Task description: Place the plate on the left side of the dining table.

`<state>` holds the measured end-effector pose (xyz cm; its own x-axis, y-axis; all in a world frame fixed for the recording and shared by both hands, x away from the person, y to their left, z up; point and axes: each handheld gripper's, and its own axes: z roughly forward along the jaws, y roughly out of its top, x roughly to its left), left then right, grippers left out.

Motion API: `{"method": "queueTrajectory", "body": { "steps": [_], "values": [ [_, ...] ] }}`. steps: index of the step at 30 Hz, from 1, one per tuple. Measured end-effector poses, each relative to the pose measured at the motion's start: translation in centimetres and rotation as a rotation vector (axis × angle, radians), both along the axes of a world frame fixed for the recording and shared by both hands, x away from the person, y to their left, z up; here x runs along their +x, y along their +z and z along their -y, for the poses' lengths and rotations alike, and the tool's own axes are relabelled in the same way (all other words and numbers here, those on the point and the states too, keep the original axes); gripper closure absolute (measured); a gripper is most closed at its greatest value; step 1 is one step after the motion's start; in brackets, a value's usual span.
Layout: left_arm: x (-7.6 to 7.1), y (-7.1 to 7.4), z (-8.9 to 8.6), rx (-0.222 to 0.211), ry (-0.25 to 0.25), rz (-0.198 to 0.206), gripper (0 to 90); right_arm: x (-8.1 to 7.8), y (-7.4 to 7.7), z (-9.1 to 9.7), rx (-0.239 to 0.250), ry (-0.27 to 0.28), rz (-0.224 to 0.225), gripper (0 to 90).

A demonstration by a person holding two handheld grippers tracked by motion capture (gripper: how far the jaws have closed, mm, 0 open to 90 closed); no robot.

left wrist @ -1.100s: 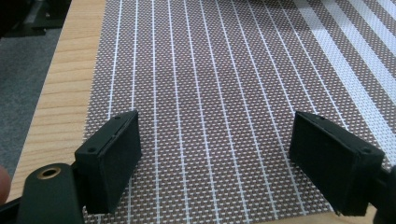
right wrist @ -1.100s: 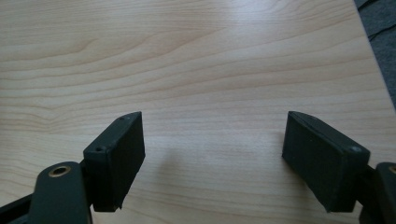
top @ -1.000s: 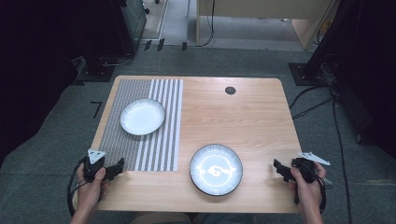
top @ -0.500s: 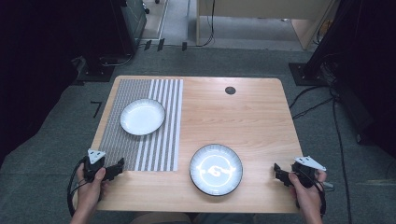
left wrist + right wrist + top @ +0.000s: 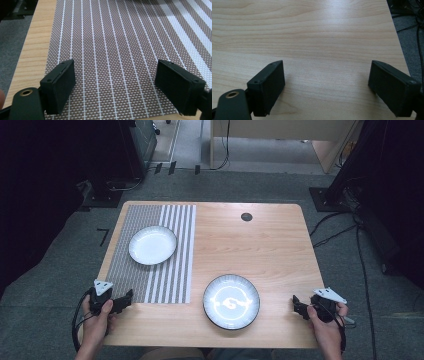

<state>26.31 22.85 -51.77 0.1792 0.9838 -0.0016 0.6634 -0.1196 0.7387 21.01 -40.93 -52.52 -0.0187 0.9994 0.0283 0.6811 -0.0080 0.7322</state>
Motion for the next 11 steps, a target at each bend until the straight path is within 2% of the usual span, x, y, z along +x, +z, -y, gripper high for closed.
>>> {"method": "queueTrajectory", "body": {
  "steps": [11],
  "values": [
    [0.02,0.0,0.04,-0.001,0.003,0.0,15.9,-0.07,0.01,-0.15,0.002,-0.016,-0.002,13.6]
  ]
}}
